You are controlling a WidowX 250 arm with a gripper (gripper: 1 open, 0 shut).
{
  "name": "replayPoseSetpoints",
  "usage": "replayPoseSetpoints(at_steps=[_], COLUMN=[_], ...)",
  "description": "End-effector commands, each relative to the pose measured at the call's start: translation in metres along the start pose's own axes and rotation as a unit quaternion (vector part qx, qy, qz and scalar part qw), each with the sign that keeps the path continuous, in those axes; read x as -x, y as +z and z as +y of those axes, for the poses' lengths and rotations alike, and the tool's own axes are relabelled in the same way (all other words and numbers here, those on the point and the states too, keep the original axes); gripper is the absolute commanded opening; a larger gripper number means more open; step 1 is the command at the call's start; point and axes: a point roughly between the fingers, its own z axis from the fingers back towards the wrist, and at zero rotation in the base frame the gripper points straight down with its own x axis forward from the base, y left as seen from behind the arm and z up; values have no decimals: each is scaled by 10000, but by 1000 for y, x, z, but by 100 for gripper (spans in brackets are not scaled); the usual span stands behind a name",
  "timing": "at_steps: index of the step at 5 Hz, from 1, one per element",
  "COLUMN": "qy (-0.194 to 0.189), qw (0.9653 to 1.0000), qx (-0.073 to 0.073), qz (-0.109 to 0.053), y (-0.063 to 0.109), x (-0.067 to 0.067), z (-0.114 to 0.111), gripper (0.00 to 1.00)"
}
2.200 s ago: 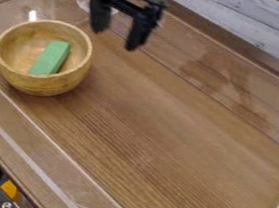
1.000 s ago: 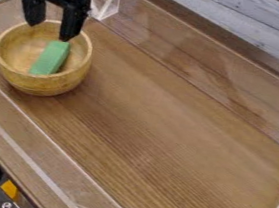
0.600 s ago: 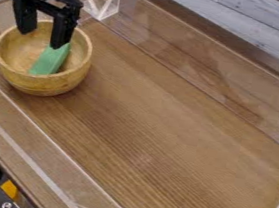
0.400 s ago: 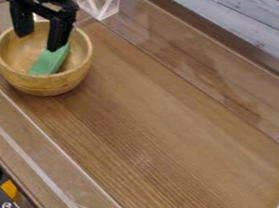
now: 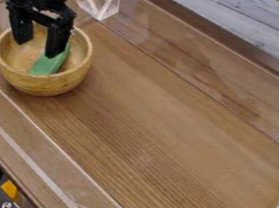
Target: Remove the green block from inside the brown bowl and put it on the table
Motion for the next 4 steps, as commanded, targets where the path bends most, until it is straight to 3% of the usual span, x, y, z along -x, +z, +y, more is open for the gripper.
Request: replayPoseSetpoints(at_steps=[1,4], qy=[44,-67], qw=[9999,9998], qx=[-17,170], qz=[-129,-89], y=[5,-3], x=[-3,-6], z=[7,10], gripper=[100,100])
